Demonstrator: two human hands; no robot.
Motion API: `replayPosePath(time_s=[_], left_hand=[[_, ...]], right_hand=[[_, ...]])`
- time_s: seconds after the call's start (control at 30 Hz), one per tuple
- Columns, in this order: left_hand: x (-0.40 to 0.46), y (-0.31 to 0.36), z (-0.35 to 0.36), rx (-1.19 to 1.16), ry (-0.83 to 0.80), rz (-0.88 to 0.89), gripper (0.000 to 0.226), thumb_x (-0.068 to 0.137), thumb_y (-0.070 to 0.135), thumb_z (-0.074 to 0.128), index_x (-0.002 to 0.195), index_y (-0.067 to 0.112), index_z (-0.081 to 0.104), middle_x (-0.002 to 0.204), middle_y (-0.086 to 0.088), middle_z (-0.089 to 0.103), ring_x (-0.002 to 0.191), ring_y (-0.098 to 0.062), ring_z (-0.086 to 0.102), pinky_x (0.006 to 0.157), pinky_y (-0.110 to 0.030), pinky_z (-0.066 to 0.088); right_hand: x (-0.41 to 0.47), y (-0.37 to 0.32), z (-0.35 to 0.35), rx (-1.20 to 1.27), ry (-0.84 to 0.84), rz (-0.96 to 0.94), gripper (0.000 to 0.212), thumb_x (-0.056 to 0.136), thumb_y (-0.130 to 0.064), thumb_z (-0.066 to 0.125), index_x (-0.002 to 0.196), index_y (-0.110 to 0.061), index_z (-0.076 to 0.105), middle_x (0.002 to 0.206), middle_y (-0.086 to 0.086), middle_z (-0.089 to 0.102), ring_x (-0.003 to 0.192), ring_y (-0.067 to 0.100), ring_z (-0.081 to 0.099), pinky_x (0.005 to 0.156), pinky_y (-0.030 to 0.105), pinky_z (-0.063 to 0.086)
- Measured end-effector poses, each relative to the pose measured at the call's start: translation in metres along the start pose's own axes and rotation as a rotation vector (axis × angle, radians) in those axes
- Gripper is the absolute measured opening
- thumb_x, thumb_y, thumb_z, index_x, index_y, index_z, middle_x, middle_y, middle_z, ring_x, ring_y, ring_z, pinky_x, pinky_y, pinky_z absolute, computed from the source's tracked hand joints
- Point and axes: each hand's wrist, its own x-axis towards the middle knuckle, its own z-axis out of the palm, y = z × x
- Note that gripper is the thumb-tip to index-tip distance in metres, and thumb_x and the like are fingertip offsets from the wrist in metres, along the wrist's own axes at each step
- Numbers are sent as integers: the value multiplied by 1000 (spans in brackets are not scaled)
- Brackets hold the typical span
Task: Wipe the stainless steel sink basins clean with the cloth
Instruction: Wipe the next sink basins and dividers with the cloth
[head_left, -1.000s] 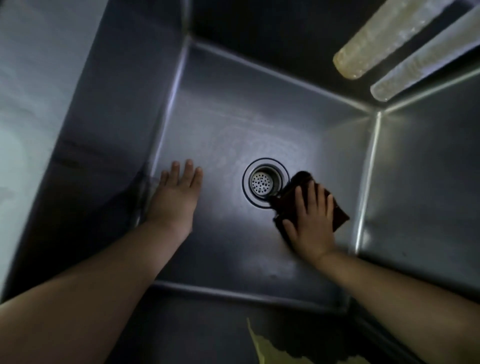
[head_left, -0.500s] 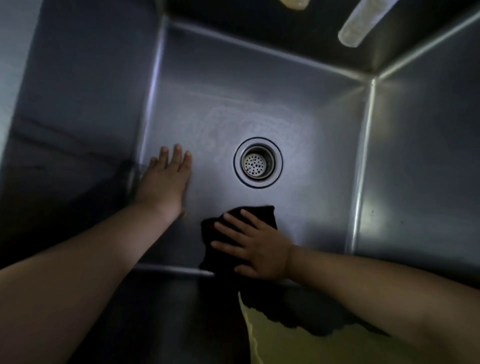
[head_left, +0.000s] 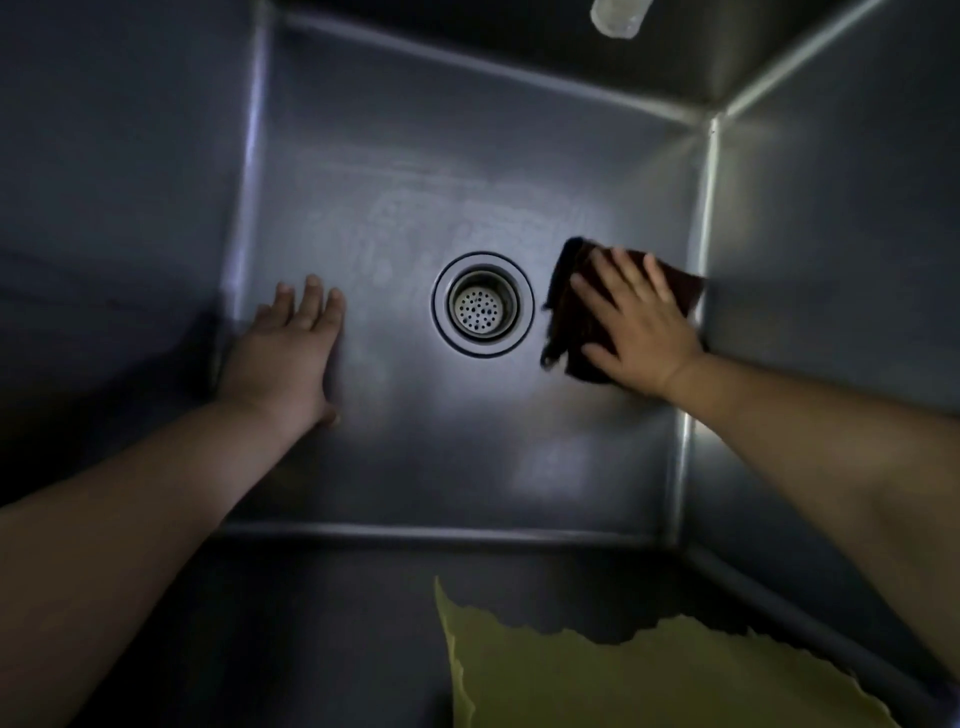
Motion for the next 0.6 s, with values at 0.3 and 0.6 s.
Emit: replayPosePath(time_s=[0.3,0.6], left_hand=[[0,-1,1,24,1,5,125,65,42,82,151,14,-4,159,-9,-9,146,-33,1,117,-39,12],[2,1,-2,57,-49,-3,122,71,43,77,150,12,-11,158,-12,-14,145,-35,-5,118,-40,9]], right_hand=[[-72,-81,26,83,18,81,82,82,-53,39,147,-5,22,151,31,20,139,48,14,111,62,9],[-42,-188,12,149,56,-588,63,93,-49,39,150,-23,26,157,14,18,145,37,7,116,57,4]])
